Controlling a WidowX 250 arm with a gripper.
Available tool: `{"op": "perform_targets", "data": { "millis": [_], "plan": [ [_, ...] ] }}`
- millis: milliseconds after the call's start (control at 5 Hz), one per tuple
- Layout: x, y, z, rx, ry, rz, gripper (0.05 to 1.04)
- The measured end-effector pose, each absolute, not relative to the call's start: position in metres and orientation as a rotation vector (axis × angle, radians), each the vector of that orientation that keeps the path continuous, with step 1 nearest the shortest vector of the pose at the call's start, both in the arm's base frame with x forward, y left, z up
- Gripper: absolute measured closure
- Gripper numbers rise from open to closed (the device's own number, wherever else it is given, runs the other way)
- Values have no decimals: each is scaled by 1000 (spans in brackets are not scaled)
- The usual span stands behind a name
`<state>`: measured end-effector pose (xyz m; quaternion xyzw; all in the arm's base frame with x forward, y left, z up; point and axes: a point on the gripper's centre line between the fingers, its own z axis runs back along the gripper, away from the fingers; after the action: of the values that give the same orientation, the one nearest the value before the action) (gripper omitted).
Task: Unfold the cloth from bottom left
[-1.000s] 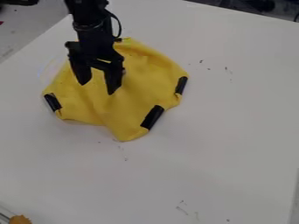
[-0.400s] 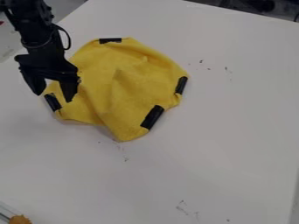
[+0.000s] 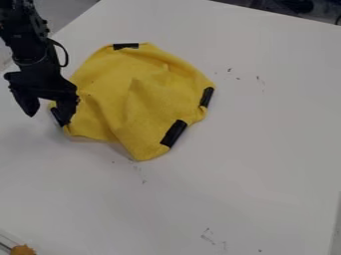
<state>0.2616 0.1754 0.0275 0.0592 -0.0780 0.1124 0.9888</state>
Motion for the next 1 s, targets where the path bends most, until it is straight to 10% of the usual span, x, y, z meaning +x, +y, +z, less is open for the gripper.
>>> {"op": "perform_targets", "data": {
  "millis": [600, 1000],
  "plan": [
    [284, 181, 6, 94, -170, 228, 132],
    [293, 175, 3, 67, -143, 183, 639]
  ]
}}
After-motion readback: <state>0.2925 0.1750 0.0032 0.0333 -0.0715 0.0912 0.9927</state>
